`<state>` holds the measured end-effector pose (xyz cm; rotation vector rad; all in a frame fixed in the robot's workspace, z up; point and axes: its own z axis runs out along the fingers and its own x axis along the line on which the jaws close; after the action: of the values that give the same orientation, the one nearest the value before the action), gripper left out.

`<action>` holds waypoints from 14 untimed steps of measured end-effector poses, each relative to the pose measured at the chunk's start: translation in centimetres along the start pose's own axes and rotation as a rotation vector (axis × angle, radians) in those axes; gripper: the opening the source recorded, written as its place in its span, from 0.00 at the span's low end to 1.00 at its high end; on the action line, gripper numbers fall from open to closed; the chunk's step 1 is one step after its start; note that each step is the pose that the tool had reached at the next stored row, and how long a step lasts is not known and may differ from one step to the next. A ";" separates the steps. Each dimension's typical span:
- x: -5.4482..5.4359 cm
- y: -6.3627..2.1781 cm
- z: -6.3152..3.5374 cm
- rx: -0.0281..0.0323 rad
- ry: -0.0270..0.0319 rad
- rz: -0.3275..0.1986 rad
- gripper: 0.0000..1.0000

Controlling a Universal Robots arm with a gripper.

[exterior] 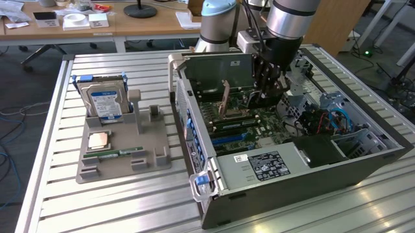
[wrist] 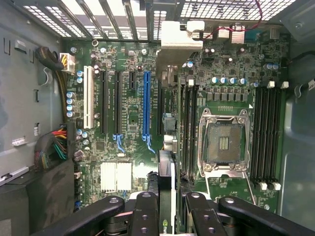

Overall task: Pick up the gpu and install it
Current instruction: 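Insert the gpu into the slot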

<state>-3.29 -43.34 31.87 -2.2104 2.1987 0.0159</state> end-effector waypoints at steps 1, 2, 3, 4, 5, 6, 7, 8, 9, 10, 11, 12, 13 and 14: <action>0.0 0.00 0.02 0.0000 0.0002 0.000 0.26; 0.0 0.00 0.05 -0.0001 0.0002 0.000 0.26; 0.0 0.00 0.09 -0.0001 0.0002 0.000 0.26; 0.0 0.00 0.15 0.0000 0.0001 0.000 0.26; 0.0 0.00 0.22 -0.0001 0.0001 0.000 0.26; 0.0 0.00 0.29 -0.0001 0.0003 0.000 0.26; 0.0 0.00 0.37 -0.0001 0.0002 0.000 0.26; 0.0 0.00 0.44 -0.0001 0.0003 0.000 0.26; 0.0 0.00 0.51 -0.0001 0.0003 0.000 0.26; 0.0 0.00 0.57 -0.0001 0.0003 0.000 0.26; 0.0 0.01 0.64 -0.0001 0.0003 0.000 0.26; 0.0 0.01 0.71 -0.0002 0.0003 0.000 0.26; 0.0 0.02 0.77 -0.0001 0.0003 0.000 0.26; 0.0 0.02 0.83 -0.0001 0.0003 0.000 0.26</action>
<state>-3.30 -43.34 31.03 -2.2106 2.1988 0.0157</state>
